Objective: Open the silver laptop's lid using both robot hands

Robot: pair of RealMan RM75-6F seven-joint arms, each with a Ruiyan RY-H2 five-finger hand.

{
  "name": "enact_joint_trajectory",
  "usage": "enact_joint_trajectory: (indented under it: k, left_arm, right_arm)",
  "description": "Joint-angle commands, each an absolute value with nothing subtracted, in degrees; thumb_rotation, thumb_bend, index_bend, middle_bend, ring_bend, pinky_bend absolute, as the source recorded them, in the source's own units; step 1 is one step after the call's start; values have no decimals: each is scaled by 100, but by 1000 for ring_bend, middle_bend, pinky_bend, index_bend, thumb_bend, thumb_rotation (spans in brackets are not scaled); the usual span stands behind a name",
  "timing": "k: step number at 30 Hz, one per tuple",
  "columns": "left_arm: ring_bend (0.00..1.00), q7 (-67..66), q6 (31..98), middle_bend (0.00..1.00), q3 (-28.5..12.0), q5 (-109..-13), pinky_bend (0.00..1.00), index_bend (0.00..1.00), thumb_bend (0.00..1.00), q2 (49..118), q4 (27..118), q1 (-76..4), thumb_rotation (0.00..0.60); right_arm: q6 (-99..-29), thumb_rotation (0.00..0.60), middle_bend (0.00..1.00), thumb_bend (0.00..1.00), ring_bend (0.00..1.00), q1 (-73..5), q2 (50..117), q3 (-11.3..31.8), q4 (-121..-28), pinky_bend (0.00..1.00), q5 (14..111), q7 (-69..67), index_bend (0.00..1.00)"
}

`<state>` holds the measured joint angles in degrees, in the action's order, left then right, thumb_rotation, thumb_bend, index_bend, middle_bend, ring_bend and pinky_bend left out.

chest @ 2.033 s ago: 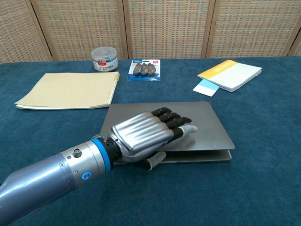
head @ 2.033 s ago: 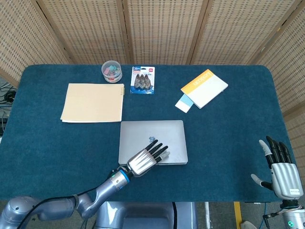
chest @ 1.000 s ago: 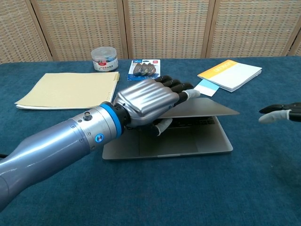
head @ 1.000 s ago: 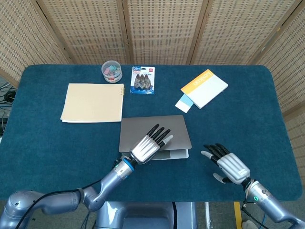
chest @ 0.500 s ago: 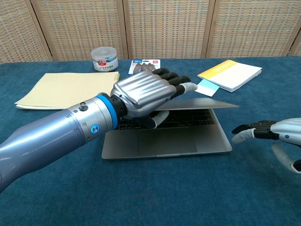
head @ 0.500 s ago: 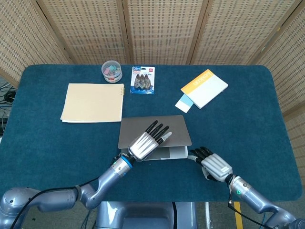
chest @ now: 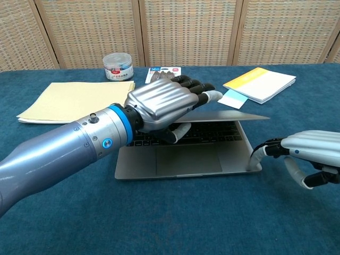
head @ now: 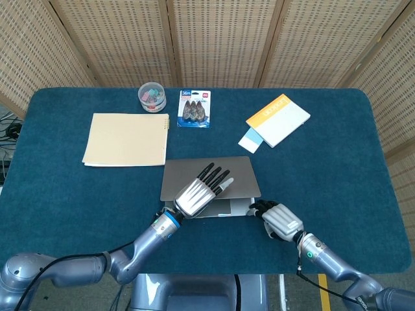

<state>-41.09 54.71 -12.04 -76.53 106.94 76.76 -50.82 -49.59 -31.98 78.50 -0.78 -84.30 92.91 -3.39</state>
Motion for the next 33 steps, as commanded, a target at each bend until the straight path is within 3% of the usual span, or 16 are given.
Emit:
enact_joint_trajectory:
  k: [1, 33]
  left_arm:
    - [0, -4101, 5482, 0, -1190, -7635, 0, 0, 630, 10682, 7672, -5096, 600]
    - [0, -3911, 5606, 0, -1165, -7448, 0, 0, 609, 10452, 7806, -5228, 600]
  right_arm:
    - [-4950, 600, 205, 1000, 159, -3240, 7908, -61, -8454, 238, 9206, -195, 241]
    - [-4658, 600, 204, 1000, 175, -3598, 8334, 21, -8628, 265, 8496, 698, 251]
